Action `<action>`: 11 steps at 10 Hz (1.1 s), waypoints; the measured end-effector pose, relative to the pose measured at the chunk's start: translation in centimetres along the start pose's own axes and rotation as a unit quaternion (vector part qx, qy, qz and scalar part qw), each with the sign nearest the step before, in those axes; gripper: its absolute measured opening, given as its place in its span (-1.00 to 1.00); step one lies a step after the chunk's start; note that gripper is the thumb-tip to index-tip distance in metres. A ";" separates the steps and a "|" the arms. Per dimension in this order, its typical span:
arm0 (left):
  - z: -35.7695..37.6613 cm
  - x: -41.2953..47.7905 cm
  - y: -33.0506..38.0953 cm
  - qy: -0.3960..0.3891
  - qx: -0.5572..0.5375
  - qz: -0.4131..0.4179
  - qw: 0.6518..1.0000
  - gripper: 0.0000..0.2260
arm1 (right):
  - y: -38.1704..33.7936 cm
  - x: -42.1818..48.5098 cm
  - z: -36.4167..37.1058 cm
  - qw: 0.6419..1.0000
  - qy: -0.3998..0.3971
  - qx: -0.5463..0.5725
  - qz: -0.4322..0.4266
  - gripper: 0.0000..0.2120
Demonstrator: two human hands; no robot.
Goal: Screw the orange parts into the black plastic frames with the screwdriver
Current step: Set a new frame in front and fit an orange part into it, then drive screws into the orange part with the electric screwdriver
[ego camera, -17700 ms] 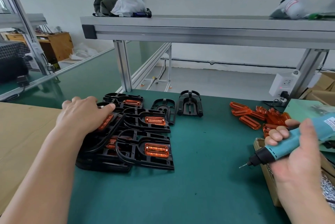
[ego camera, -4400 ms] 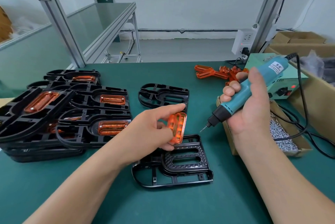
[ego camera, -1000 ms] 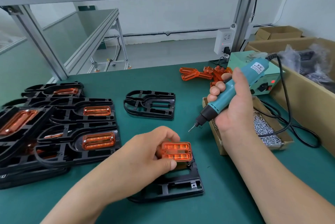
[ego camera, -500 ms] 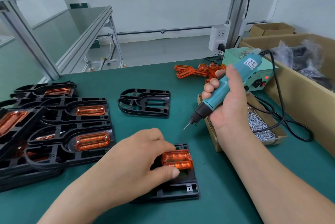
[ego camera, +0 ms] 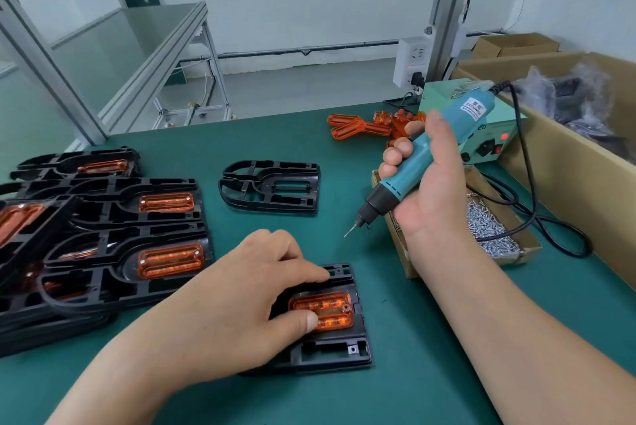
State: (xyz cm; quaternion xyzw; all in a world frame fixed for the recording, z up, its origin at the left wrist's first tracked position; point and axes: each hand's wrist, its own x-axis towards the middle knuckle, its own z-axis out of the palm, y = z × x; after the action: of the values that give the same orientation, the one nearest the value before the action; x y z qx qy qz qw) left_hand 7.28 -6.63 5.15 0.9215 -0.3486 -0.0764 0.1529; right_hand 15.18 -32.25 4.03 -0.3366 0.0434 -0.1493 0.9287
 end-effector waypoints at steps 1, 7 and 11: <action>0.5 0.3 0.0 0.025 -0.008 -0.010 1.000 -0.52 | 0.0 0.0 0.1 1.000 0.005 0.000 0.001 -0.75; 1.9 2.3 -0.6 0.002 -0.063 -0.108 0.992 -0.69 | -3.0 1.6 -1.3 0.993 0.058 0.070 -0.071 -0.76; -0.4 10.8 7.0 0.121 0.006 0.021 0.992 -0.86 | -7.3 3.6 -4.7 0.964 0.146 0.099 -0.199 -0.76</action>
State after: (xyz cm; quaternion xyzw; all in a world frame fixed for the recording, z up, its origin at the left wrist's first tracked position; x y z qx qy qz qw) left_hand 11.10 -18.69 7.45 0.9174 -0.3474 0.0411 0.1898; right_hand 15.94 -41.56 5.12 -0.2193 0.0959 -0.3818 0.8927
